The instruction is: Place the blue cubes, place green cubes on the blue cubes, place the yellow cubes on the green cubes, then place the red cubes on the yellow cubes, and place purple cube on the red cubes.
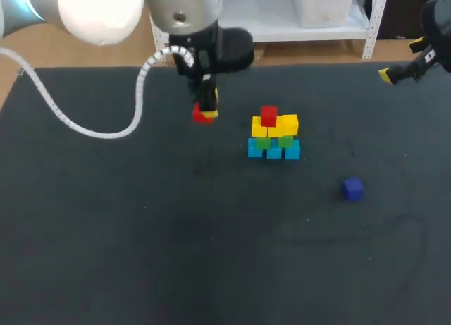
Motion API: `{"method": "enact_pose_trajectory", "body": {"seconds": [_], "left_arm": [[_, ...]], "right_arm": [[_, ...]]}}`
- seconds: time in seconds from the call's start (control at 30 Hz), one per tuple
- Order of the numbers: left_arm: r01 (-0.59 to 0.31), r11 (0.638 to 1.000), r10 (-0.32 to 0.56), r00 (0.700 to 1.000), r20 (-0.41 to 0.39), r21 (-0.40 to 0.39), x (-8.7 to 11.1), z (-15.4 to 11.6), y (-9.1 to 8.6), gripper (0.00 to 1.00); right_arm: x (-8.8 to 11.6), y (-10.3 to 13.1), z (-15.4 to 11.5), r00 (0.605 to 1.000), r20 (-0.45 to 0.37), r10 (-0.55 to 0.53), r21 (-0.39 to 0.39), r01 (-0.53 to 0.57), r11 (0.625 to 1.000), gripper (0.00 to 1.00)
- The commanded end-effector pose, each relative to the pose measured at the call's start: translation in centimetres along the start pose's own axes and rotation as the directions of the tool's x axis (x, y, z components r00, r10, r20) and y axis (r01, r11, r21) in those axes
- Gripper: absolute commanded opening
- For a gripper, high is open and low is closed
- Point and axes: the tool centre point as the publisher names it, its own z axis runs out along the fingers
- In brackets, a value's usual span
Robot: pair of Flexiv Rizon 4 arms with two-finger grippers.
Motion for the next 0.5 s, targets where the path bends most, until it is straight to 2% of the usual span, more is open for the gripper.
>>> {"method": "enact_pose_trajectory", "body": {"seconds": [0.03,0.2,0.33,0.5], "left_arm": [[0.036,0.998,-0.034,0.999,0.04,-0.045,-1.5,-0.8,0.8,0.0],[-0.018,0.998,0.022,0.998,0.057,-0.066,-4.1,-2.0,2.5,0.0],[-0.091,0.995,0.093,0.994,0.051,-0.026,-6.6,-2.1,3.7,0.0],[-0.125,0.992,0.124,0.99,0.066,0.008,-9.0,-2.0,5.4,0.0]], "right_arm": [[0.0,0.4,-0.2,1.0,-0.003,0.002,0.053,-0.002,0.999,1.0],[0.0,0.4,-0.2,1.0,-0.003,0.002,0.053,-0.002,0.999,1.0],[0.0,0.4,-0.2,1.0,-0.003,0.002,0.053,-0.002,0.999,1.0],[0.0,0.4,-0.2,1.0,-0.003,0.002,0.053,-0.002,0.999,1.0]]}}
